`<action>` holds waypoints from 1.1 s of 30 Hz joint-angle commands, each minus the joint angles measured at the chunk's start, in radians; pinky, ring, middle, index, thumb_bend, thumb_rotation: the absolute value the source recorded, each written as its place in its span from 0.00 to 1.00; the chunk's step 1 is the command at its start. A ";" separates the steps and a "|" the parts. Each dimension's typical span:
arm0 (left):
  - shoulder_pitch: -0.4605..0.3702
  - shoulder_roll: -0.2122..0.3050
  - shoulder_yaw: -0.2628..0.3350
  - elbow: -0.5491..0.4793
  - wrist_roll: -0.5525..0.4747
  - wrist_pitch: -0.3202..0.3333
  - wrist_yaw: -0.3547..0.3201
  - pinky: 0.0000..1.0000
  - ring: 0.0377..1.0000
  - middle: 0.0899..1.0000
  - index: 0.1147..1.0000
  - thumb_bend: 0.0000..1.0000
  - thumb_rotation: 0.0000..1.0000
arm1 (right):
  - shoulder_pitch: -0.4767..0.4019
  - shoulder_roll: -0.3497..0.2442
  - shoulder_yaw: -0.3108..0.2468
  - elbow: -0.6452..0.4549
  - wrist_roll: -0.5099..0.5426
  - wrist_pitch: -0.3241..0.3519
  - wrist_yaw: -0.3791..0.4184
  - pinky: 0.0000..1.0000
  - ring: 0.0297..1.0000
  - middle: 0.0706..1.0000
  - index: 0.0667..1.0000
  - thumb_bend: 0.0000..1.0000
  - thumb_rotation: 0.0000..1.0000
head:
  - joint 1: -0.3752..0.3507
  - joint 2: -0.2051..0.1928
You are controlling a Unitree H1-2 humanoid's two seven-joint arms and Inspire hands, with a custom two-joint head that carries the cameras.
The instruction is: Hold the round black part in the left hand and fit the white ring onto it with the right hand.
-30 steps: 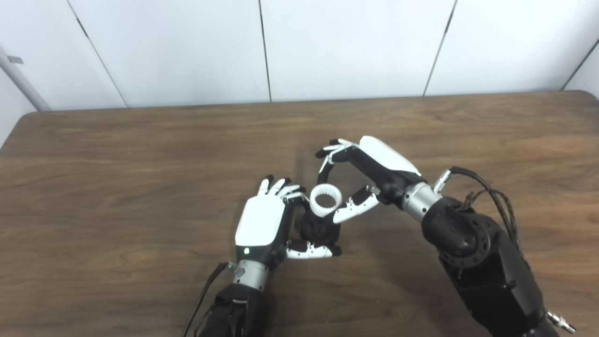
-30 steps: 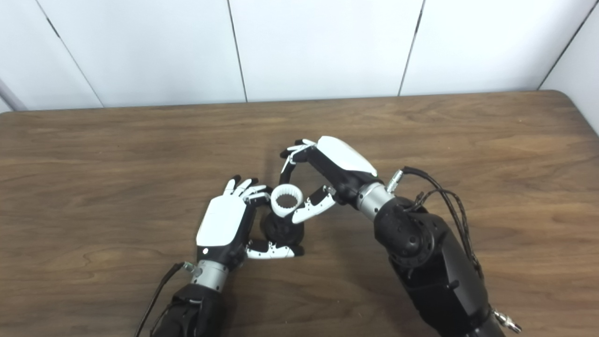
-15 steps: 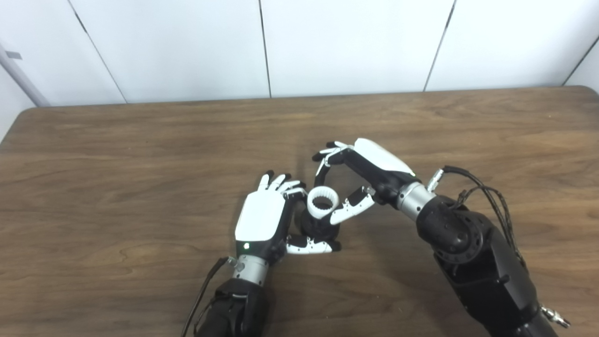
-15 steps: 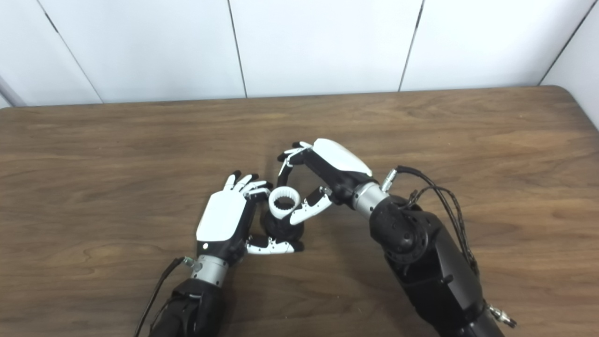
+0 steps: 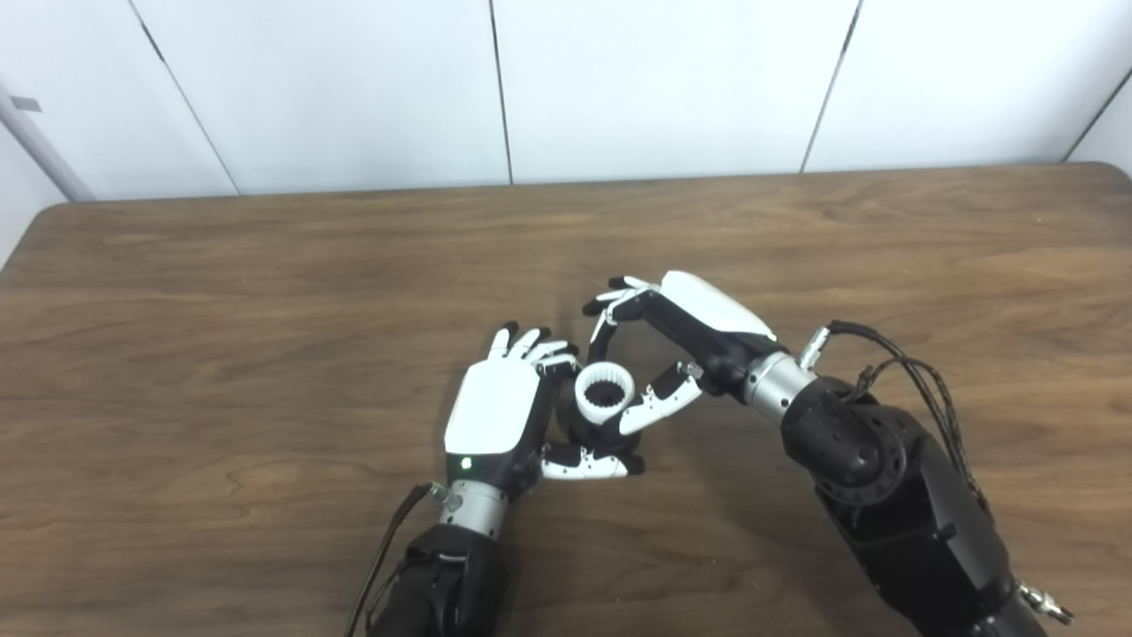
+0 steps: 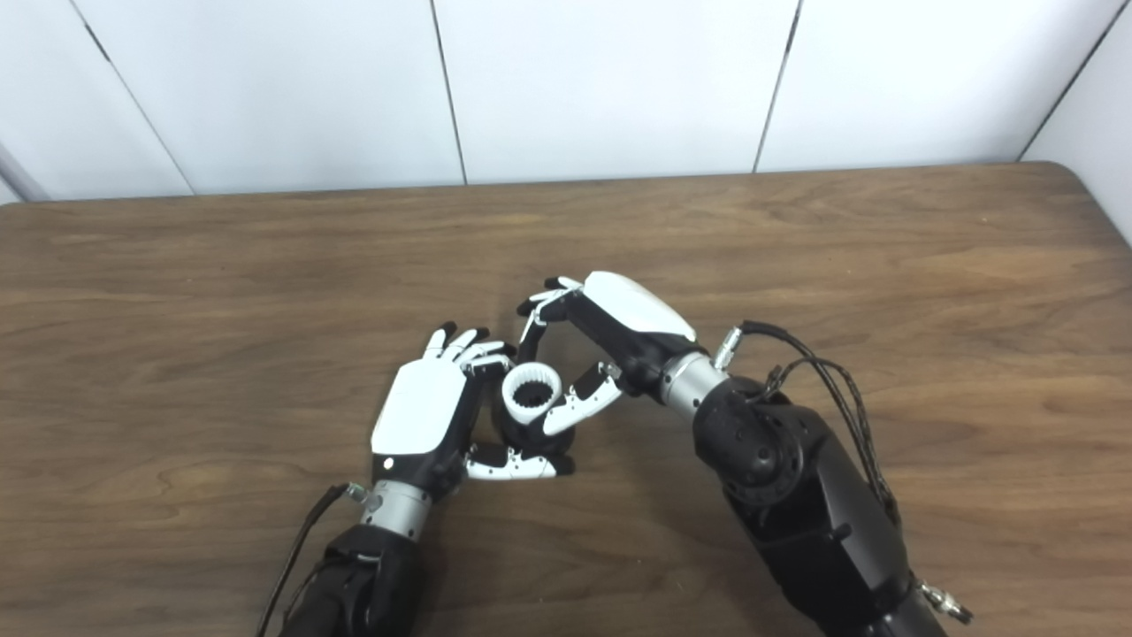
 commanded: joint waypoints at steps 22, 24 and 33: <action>0.002 -0.003 -0.004 0.007 0.010 0.019 -0.027 1.00 0.90 0.77 0.42 0.52 0.06 | -0.012 -0.013 -0.007 -0.005 -0.004 -0.029 -0.018 0.94 0.97 0.83 0.45 0.52 0.13 | -0.009 -0.002; 0.003 -0.002 -0.005 0.006 0.010 0.018 -0.027 1.00 0.90 0.77 0.42 0.52 0.06 | -0.012 -0.015 -0.007 -0.004 -0.006 -0.031 -0.018 0.94 0.97 0.84 0.45 0.52 0.13 | -0.010 -0.002; 0.004 -0.003 -0.004 -0.001 0.008 0.023 -0.034 1.00 0.90 0.77 0.42 0.52 0.06 | -0.004 -0.009 -0.007 0.004 -0.012 -0.034 -0.036 0.92 0.96 0.83 0.45 0.52 0.14 | -0.016 -0.003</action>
